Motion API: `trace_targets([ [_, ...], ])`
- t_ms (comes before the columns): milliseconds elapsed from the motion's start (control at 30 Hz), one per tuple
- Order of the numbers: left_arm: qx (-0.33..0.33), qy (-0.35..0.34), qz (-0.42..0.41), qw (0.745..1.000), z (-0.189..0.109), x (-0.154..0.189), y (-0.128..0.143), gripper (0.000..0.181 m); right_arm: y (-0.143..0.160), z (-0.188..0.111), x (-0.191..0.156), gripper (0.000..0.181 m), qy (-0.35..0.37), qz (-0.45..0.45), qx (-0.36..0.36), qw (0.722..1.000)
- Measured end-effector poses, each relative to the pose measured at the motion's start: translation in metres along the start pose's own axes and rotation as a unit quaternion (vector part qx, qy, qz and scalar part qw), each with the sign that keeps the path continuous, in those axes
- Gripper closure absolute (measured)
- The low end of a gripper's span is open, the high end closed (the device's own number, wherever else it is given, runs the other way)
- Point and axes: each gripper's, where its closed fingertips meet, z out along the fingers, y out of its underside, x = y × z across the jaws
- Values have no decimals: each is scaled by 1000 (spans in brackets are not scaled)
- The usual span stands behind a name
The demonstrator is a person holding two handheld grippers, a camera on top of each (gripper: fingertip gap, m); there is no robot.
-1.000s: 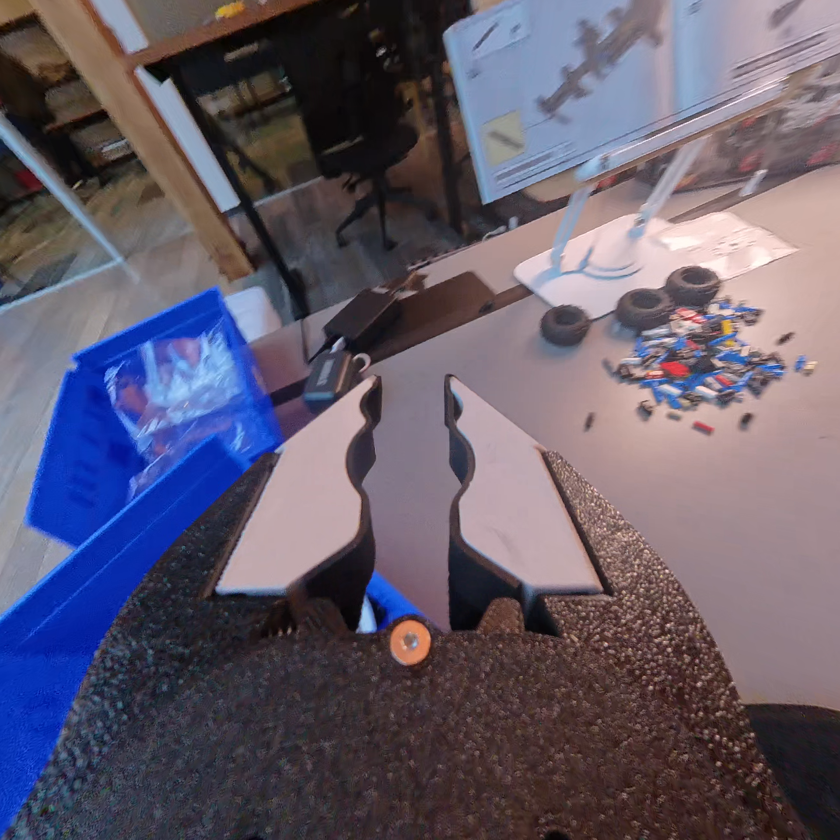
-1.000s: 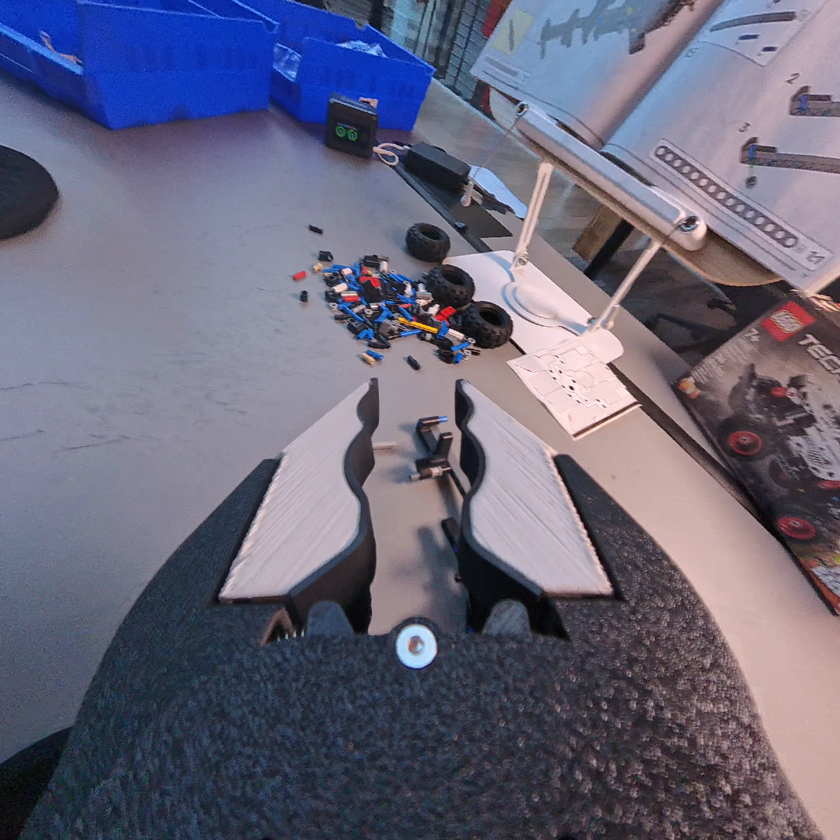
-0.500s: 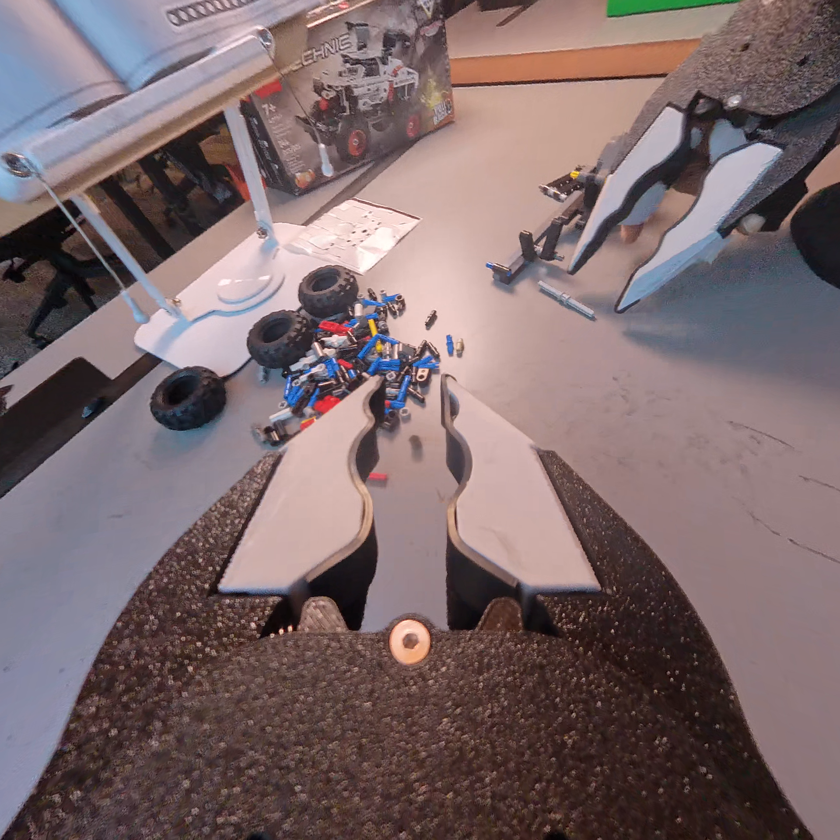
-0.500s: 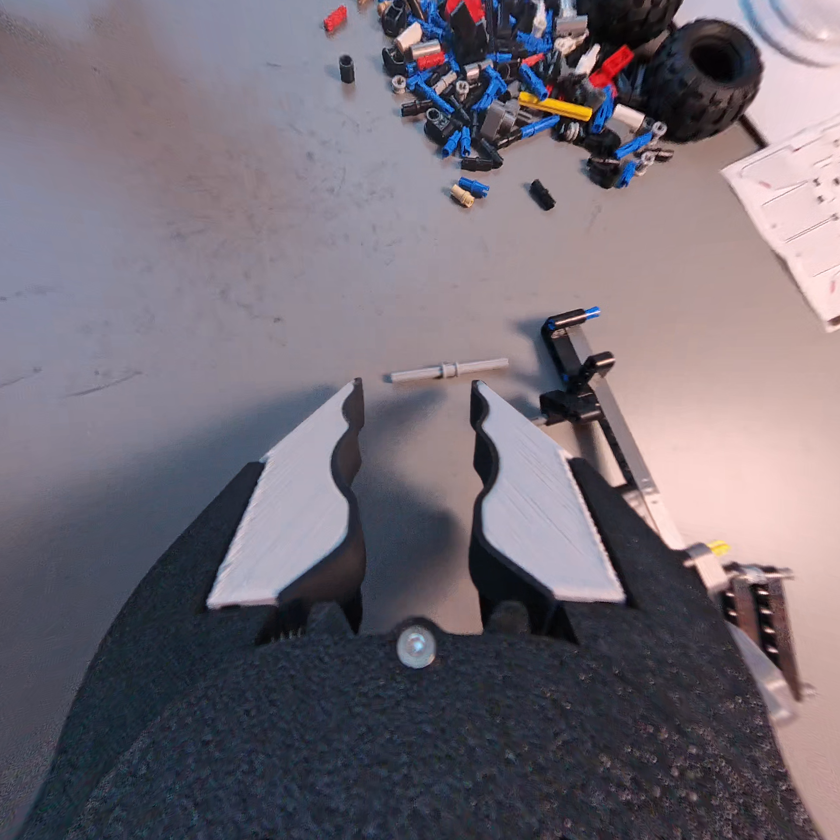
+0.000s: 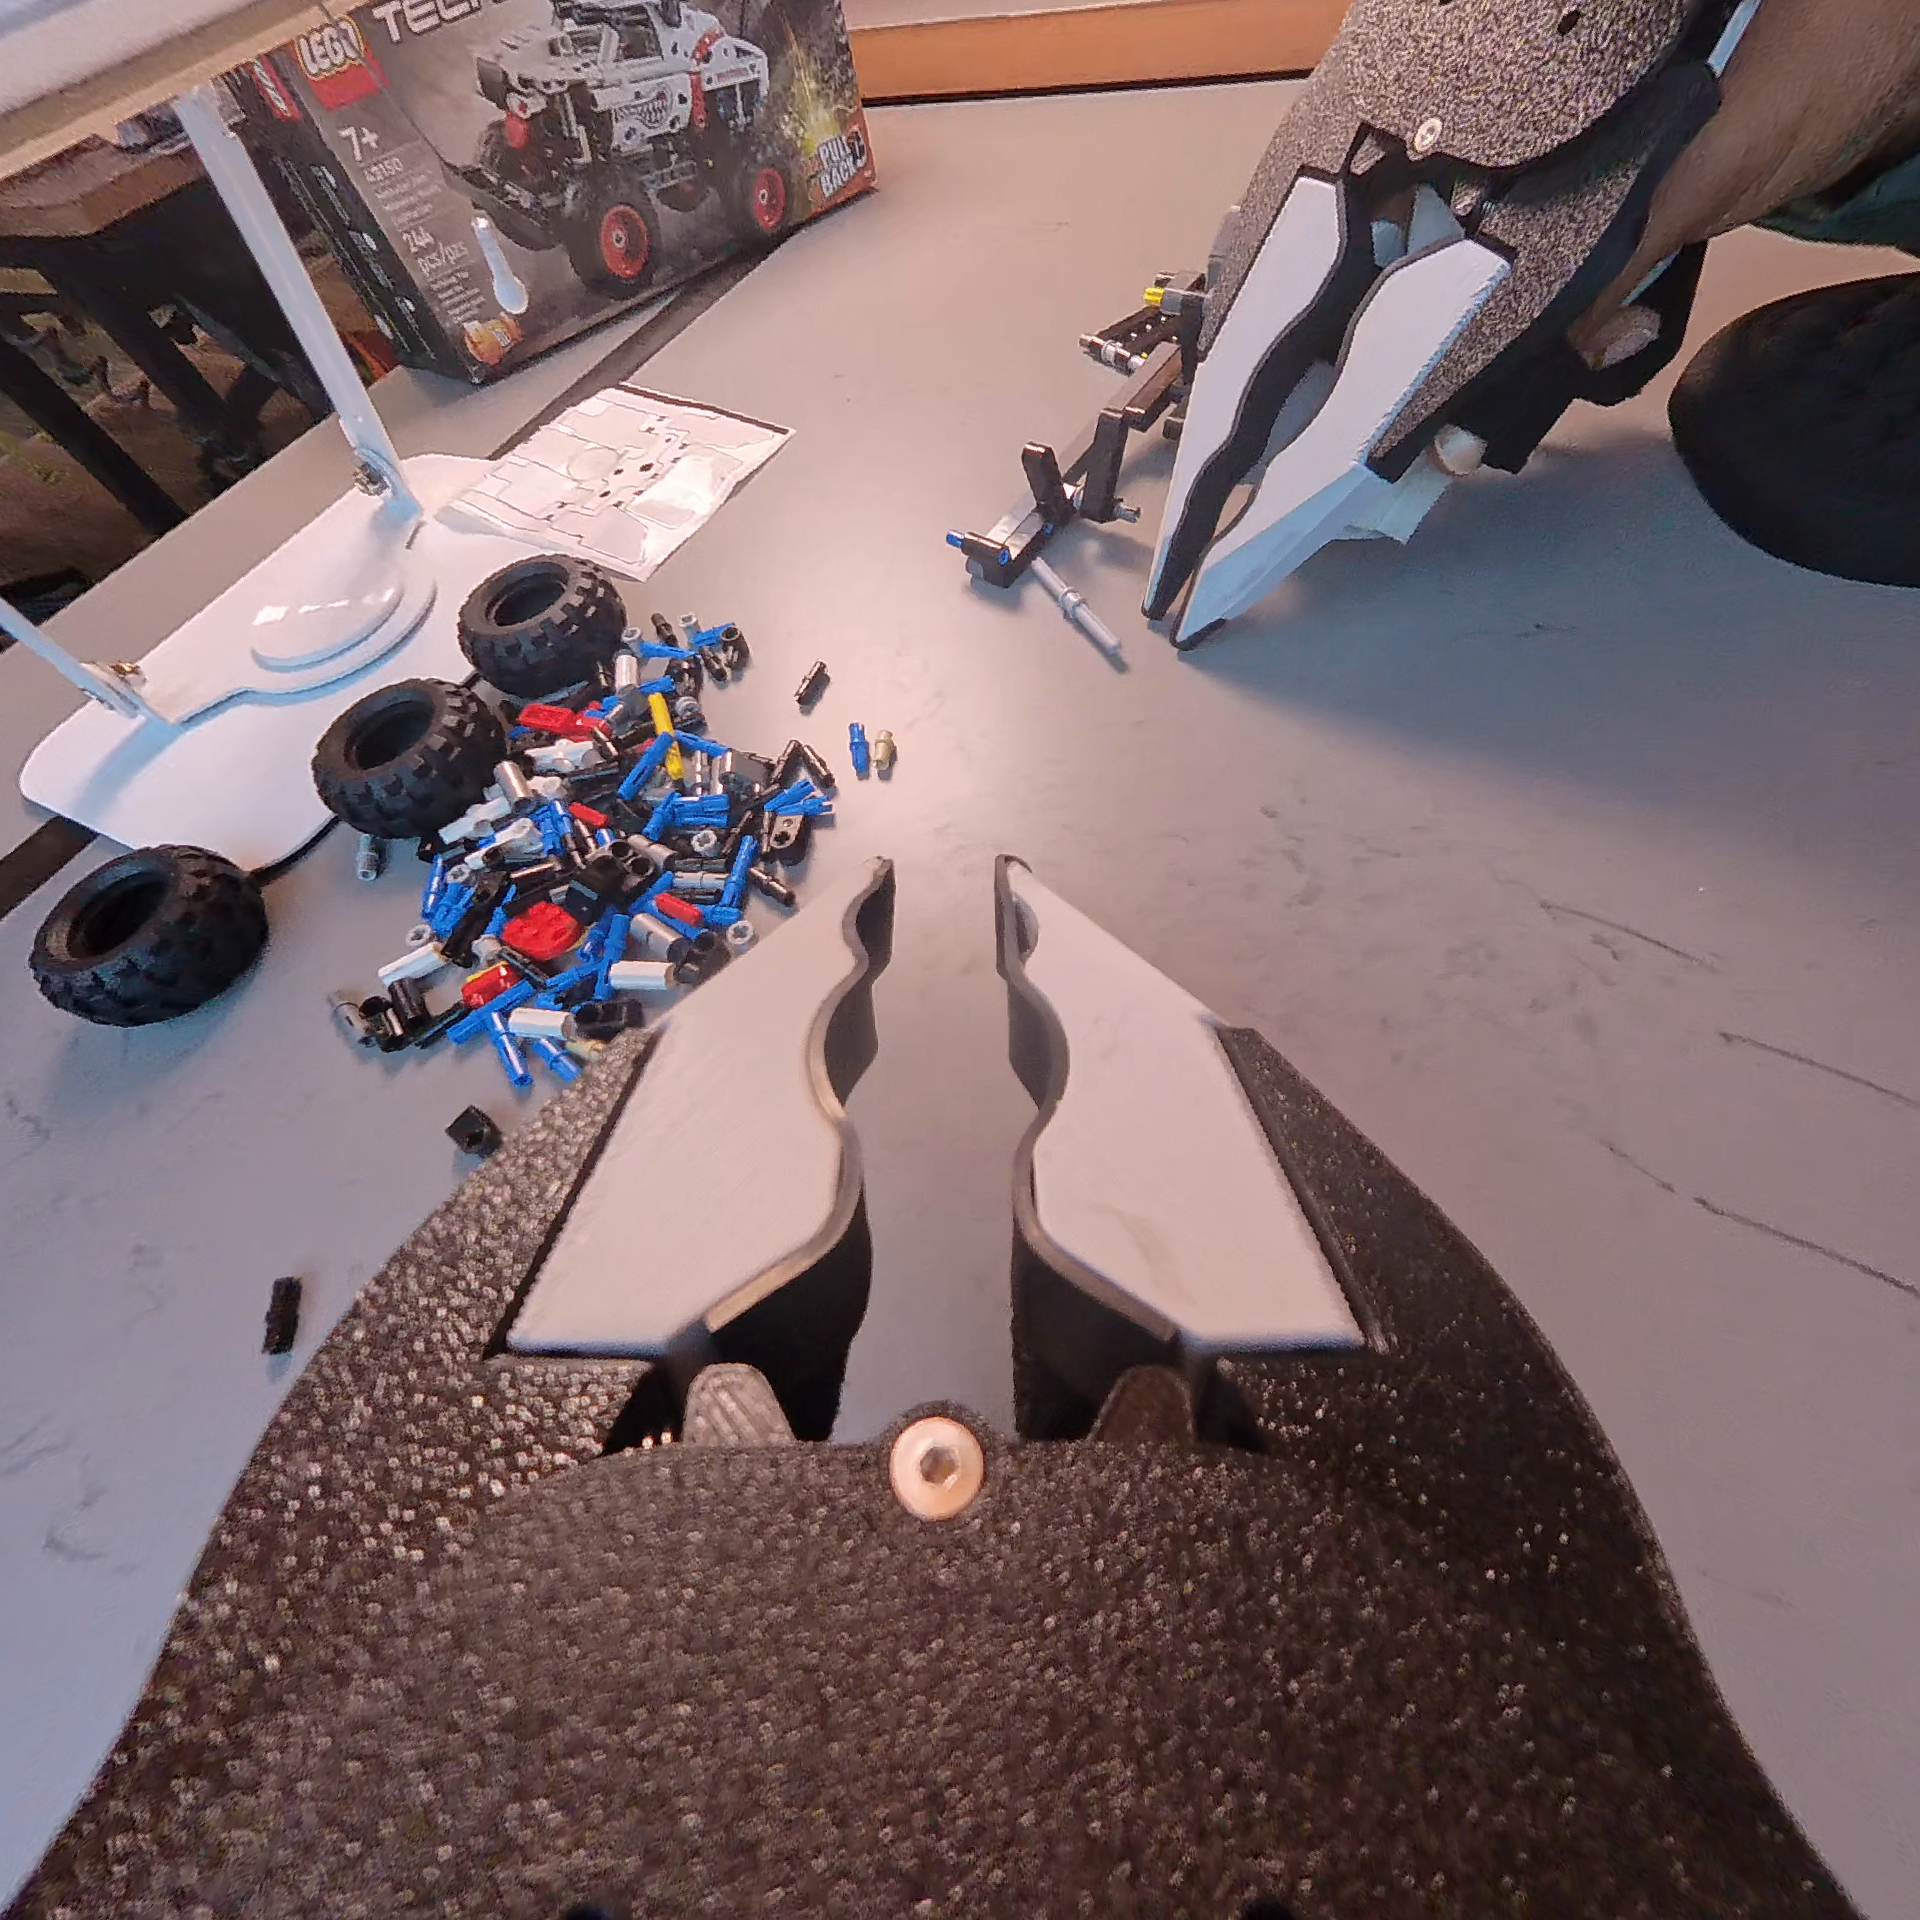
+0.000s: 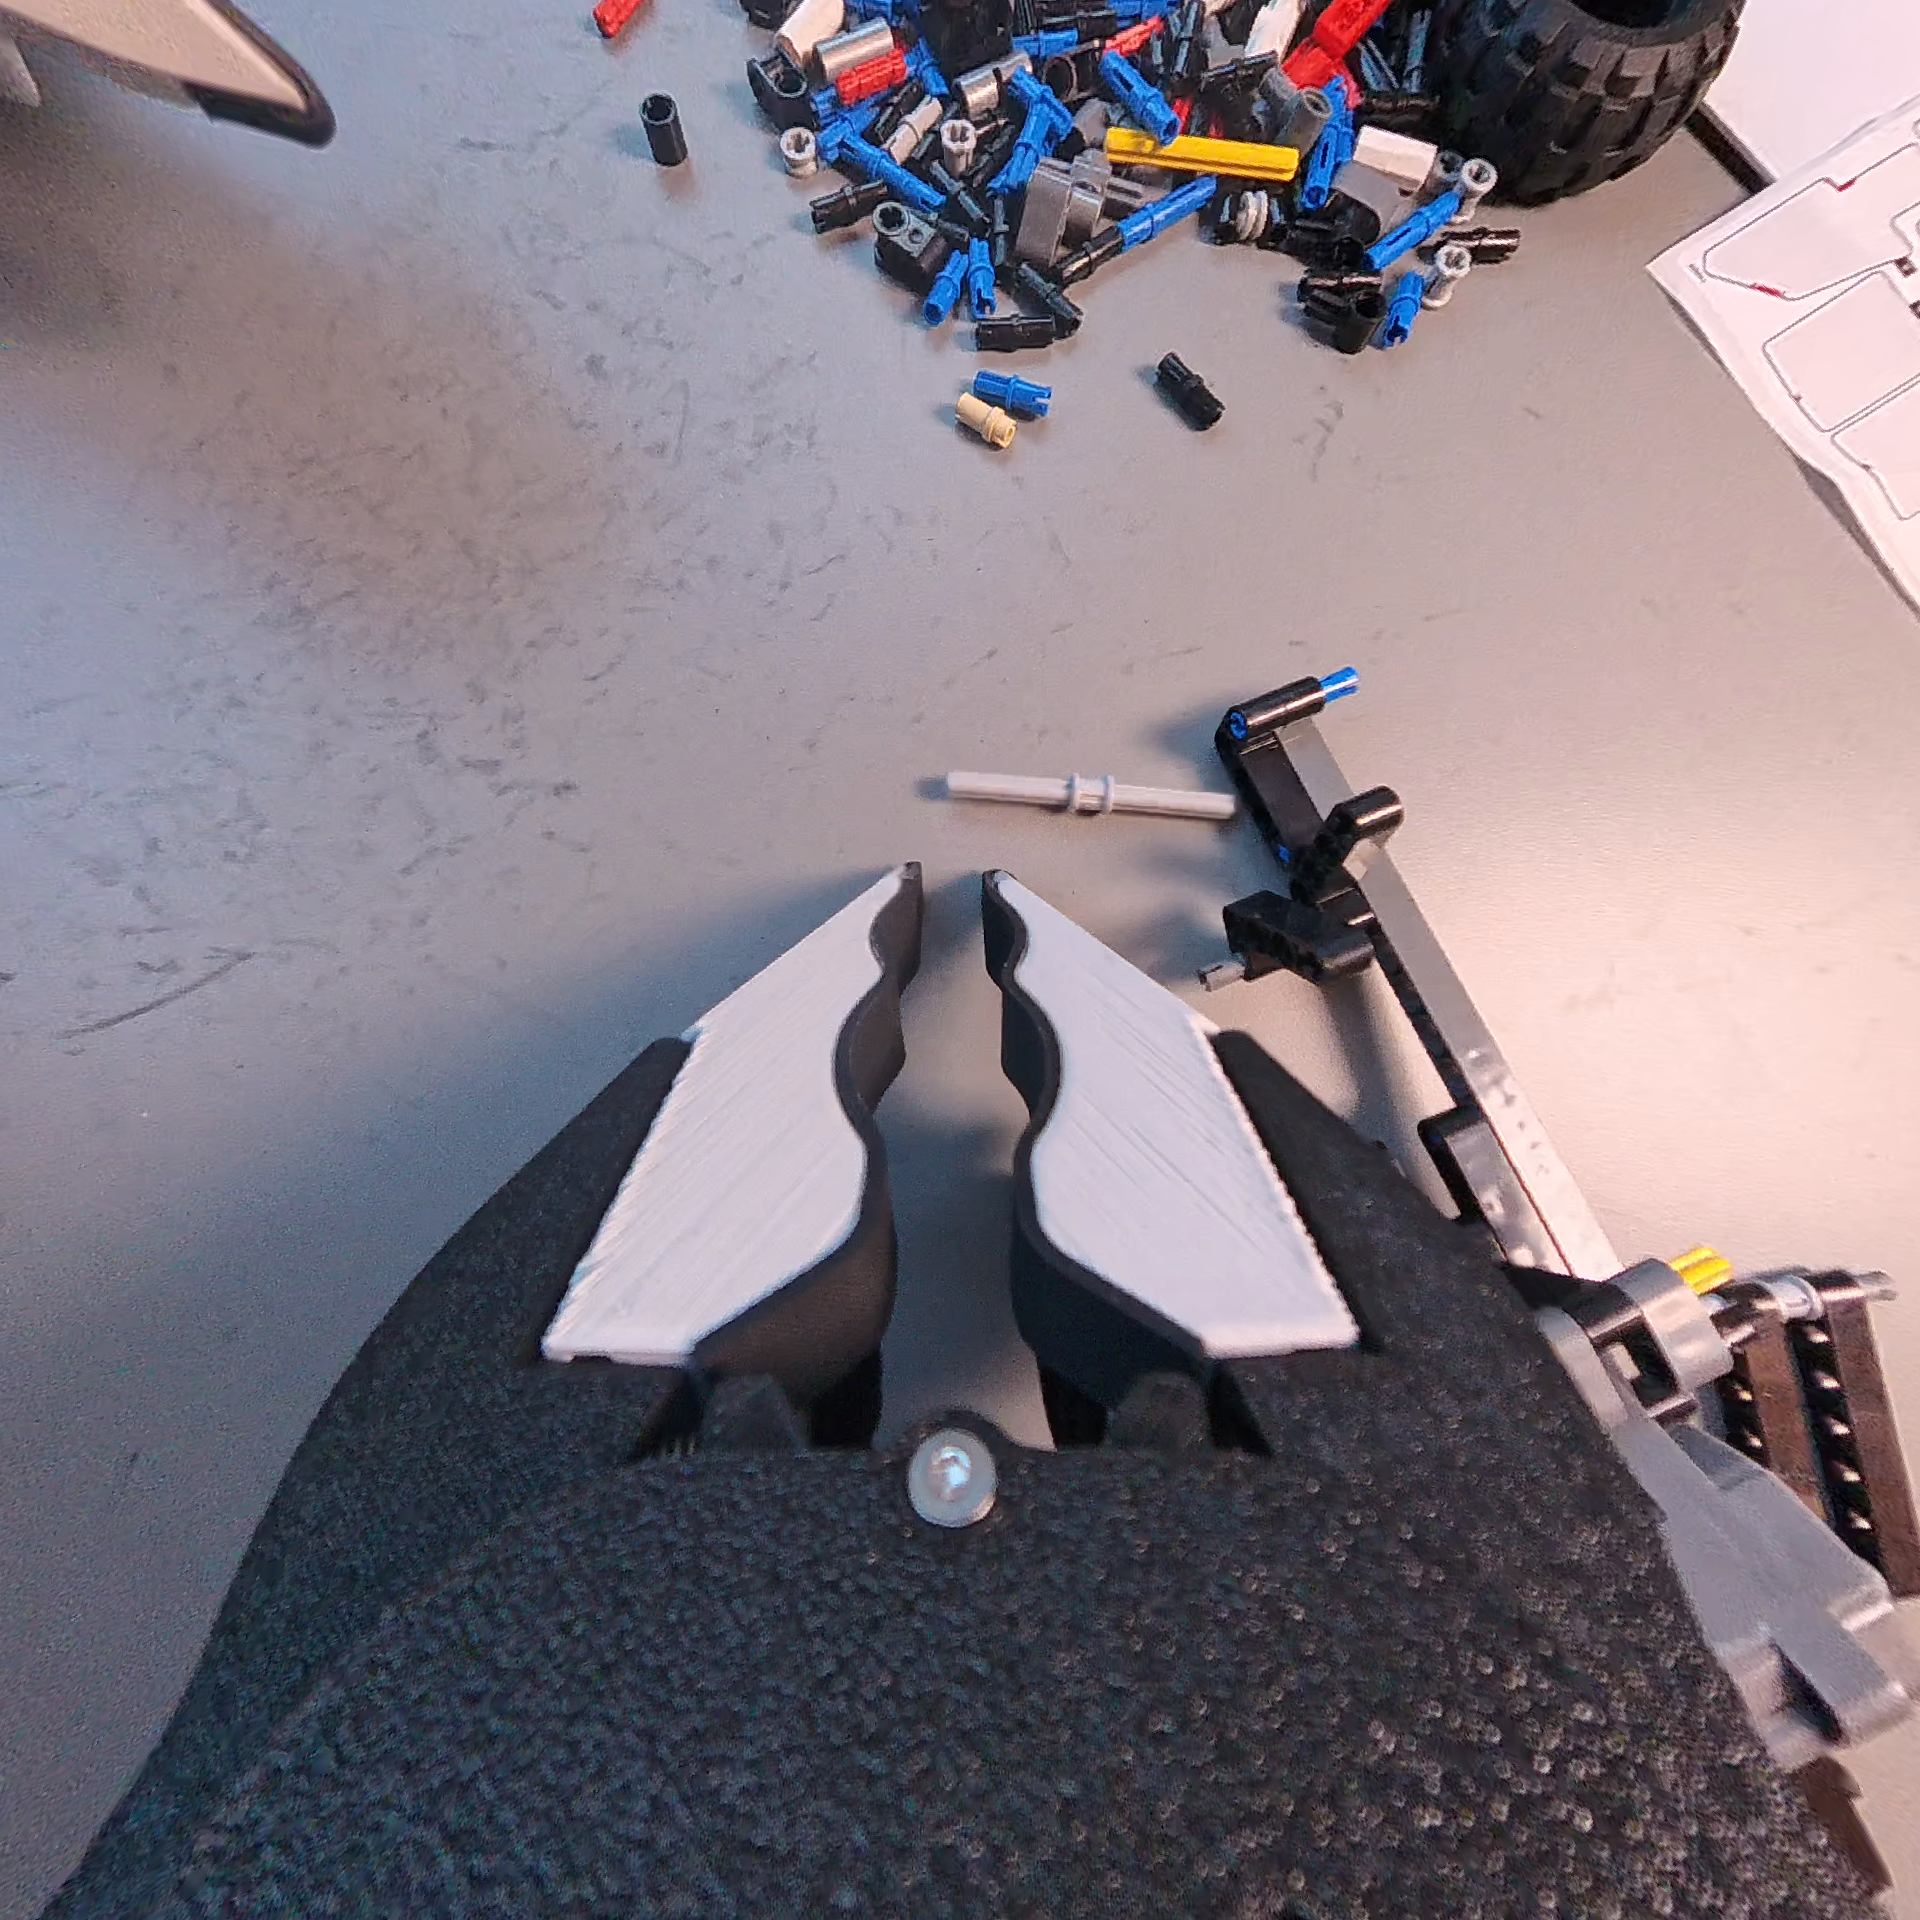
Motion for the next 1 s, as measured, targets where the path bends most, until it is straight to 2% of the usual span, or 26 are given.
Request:
trace_targets([
  [67,-1,3,3,1000,3,4,-2,163,0,0,3,171,7,10,0,1000],
  [133,0,7,3,1000,5,7,-5,163,-3,-1,2,160,5,19,5,1000],
  [233,5,12,-6,1000,10,8,-12,163,-15,-4,6,152,36,-17,14,999],
  [333,12,16,-23,1000,15,6,-23,163,-22,0,10,139,51,-72,-7,996],
  [433,21,13,-29,999,18,0,-29,163,-16,9,14,134,18,-86,-58,994],
  [500,24,11,-31,999,16,-2,-26,163,-14,10,20,142,8,-80,-77,994],
  [600,25,8,-35,999,10,-5,-18,165,-10,11,16,152,-44,-45,-86,994],
  [733,25,12,-52,998,6,-8,-12,165,-9,9,18,160,-43,-36,-74,996],
  [800,26,16,-55,998,6,-6,-11,165,-5,6,15,175,-42,-53,-78,995],
  [933,28,29,-39,998,6,4,-12,165,-4,3,0,176,-50,-78,-60,994],
  [1000,37,49,-35,998,5,13,-16,164,-16,1,-14,175,-61,-97,-18,993],
])
